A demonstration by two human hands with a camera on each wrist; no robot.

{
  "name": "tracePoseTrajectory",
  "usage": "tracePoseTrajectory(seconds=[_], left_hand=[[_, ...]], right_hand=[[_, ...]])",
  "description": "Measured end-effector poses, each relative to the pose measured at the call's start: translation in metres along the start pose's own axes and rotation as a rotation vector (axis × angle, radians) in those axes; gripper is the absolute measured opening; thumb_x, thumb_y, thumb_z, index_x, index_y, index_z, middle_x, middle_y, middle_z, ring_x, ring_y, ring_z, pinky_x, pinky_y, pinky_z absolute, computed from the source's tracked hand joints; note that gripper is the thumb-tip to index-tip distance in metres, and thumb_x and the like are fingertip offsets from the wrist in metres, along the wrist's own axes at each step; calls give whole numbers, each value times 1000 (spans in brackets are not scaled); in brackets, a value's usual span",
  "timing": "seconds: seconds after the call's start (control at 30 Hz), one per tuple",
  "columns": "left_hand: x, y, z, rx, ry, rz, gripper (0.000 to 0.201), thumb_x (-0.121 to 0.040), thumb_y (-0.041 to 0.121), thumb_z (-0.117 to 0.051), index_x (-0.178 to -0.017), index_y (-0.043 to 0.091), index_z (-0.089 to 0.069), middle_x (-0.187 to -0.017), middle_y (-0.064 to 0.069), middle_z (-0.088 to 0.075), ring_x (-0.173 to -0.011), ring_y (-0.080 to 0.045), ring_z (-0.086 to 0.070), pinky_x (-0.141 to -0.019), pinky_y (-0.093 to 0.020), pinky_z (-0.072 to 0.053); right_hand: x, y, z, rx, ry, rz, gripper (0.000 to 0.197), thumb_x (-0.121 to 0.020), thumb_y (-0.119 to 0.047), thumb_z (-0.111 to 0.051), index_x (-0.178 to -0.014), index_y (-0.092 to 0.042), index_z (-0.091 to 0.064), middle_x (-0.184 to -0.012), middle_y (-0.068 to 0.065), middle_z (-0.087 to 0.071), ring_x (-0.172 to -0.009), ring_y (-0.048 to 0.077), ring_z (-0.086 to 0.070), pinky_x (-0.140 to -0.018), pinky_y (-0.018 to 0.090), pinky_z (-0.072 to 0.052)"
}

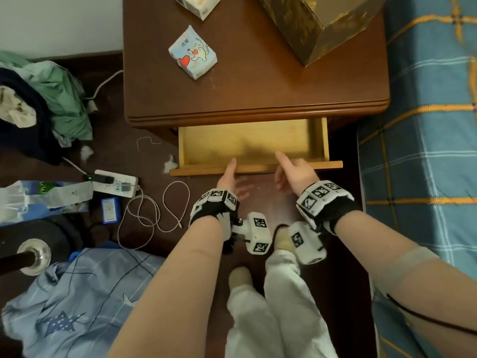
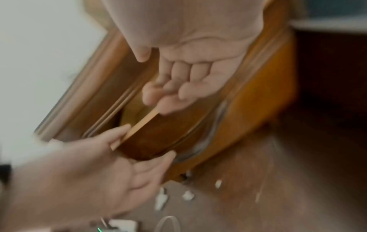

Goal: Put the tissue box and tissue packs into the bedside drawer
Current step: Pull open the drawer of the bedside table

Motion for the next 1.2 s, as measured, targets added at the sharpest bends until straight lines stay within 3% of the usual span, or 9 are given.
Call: tracePoseTrajectory(seconds=[0.1,0.17,0.2,0.3,0.4,0.5,0.63,0.9,1.2], left_hand=[[11,11,13,-214,84,-20,73,-91,61,-28,-103,-1,-63,-96,-13,-64,-72,-26,-57,-68,-32,-44],[17,16,26,-357,184,-177,66,-94,54,-28,-67,4,-61,-69,-10,-62,-56,-22,-53,-56,-30,-42],[21,19,32,-420,243,-314,58,-96,46,-31,-63,7,-58,-66,-9,-61,-55,-23,-55,-58,-32,-45],[25,27,42,-720,375,-718,31,-97,24,-37,-106,8,-63,-111,-13,-66,-106,-30,-61,-94,-38,-47],[18,25,35,-1242,280,-784,40,-95,20,-38,-133,20,-50,-145,-4,-47,-138,-25,-34,-116,-41,-23],[12,9,34,-1501,246,-792,38,-97,27,-34,-130,25,-53,-138,-2,-54,-131,-24,-42,-114,-42,-20],[22,-6,43,-1523,222,-735,36,-98,36,-35,-118,23,-62,-119,-7,-65,-115,-27,-53,-103,-40,-29],[39,-24,46,-1678,186,-722,33,-97,30,-38,-122,18,-55,-121,-9,-59,-116,-30,-52,-100,-40,-33],[82,74,23,-1440,378,-1089,34,-93,25,-45,-127,18,-50,-133,-4,-52,-120,-25,-48,-100,-37,-35]], right_hand=[[1,-9,14,547,135,305,31,-95,-28,-41,-105,-6,-61,-93,14,-68,-92,32,-62,-85,40,-49],[-4,-2,13,769,118,357,37,-94,-22,-43,-129,-10,-48,-128,16,-56,-121,34,-49,-101,43,-41],[-6,2,10,840,106,352,42,-94,-23,-43,-135,-12,-43,-140,14,-48,-131,32,-40,-108,44,-33],[-7,15,-2,929,129,342,43,-95,-28,-39,-136,-13,-42,-141,13,-49,-134,30,-36,-114,42,-21],[-3,22,-9,913,226,376,43,-93,-25,-42,-134,-11,-44,-136,13,-52,-128,31,-41,-114,40,-20],[4,26,-16,873,245,319,44,-92,-24,-43,-133,-10,-45,-138,14,-50,-131,31,-38,-115,40,-19],[25,44,-23,834,206,245,45,-91,-29,-41,-132,-12,-46,-138,14,-51,-130,30,-38,-112,41,-23],[44,49,-28,948,127,215,41,-92,-26,-38,-130,-13,-46,-131,12,-55,-126,30,-43,-108,40,-28],[48,-71,18,651,461,687,41,-85,-14,-51,-127,-13,-51,-139,8,-49,-125,31,-45,-103,43,-36]])
Point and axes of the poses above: each hand's wrist, its own x-axis away from the middle knuckle, its own z-axis out of the back of the hand, y = z × x, the point moved 1 cm from there along -x, towards the middle knuckle
